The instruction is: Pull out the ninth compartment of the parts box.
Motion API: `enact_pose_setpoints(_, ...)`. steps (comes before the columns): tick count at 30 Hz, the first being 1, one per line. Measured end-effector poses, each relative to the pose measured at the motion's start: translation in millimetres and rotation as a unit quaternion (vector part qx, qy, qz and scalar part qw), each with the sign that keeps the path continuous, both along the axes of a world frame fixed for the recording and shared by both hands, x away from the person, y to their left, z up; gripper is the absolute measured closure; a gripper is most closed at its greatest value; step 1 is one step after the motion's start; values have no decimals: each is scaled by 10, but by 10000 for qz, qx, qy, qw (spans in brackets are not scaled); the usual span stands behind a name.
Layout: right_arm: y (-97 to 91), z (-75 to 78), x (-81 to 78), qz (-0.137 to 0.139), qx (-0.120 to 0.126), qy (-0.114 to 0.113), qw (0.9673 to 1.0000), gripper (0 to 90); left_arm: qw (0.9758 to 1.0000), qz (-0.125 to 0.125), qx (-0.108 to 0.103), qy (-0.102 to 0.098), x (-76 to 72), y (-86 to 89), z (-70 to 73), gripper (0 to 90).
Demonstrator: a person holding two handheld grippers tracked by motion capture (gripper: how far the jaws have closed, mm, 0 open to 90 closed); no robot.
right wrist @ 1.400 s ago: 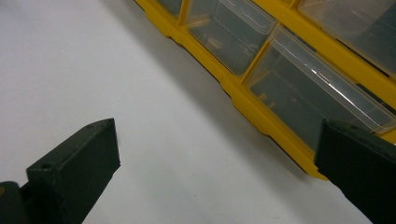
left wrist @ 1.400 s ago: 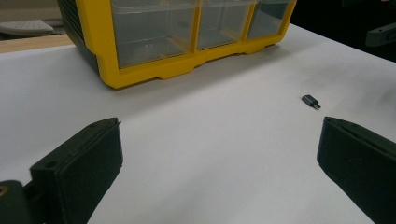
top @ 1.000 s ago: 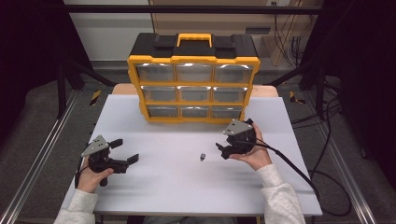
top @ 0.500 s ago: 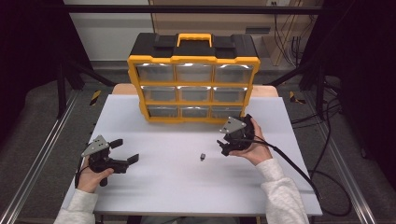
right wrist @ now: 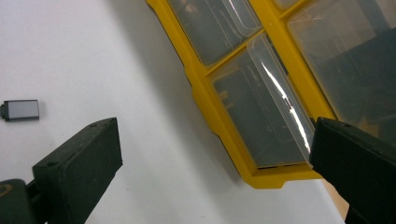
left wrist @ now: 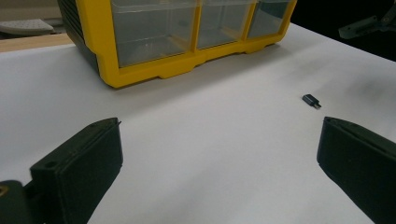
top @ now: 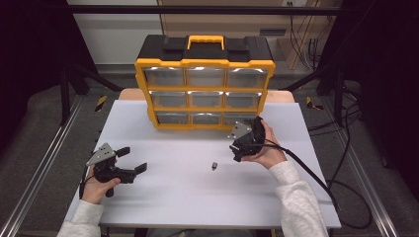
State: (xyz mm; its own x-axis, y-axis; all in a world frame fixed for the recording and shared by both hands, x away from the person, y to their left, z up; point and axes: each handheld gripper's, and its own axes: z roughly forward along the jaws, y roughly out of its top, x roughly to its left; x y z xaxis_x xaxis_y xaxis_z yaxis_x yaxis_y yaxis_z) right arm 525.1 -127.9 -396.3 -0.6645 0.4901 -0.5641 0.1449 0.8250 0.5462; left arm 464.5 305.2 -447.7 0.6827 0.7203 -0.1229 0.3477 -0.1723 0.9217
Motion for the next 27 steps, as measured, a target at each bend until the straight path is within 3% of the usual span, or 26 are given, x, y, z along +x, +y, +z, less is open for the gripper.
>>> enact_pose_setpoints(13, 87, -32, 80, 74, -570, -114, 9983, 25, 10000, 5, 11, -18, -2, 1, 3, 0)
enact_pose_setpoints(27, 156, -74, 173, 154, -1074, -342, 9935, 21, 10000, 7, 10, -26, -3, 2, 7, 0)
